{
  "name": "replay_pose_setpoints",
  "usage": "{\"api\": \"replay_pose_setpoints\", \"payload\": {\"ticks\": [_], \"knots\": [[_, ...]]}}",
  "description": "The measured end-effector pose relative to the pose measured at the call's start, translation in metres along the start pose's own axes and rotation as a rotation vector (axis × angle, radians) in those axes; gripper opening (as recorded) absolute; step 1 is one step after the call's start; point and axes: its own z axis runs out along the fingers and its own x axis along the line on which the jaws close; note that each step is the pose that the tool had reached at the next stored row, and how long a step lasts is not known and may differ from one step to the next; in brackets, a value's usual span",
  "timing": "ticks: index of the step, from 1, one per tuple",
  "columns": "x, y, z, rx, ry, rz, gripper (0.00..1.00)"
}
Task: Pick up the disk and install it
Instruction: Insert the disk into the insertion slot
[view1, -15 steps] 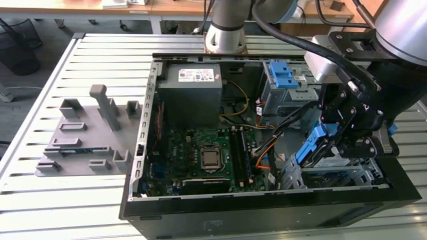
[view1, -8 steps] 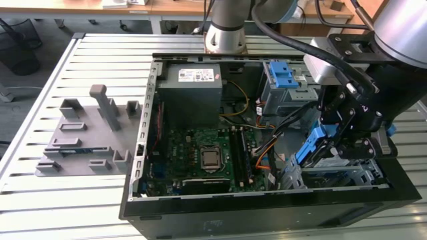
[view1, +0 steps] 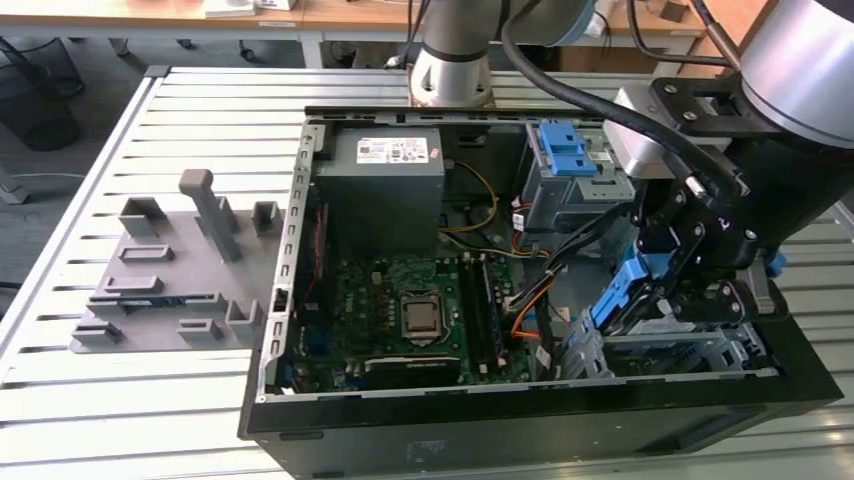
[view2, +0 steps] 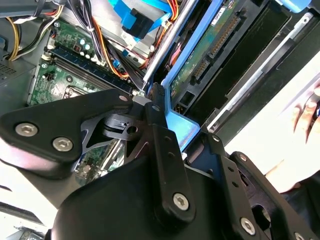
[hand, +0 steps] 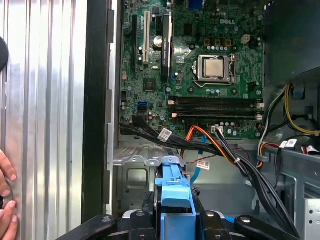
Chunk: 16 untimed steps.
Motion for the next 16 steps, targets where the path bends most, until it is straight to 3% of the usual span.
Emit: {"api": "replay_pose_setpoints", "payload": {"ticks": [12,16], "knots": [[0.0001,-0.0002,0.0059,0.0000,-0.0001,0.000,0.36],[0.0001,-0.0003,0.0061,0.0000,-0.0003,0.000,0.44]]}}
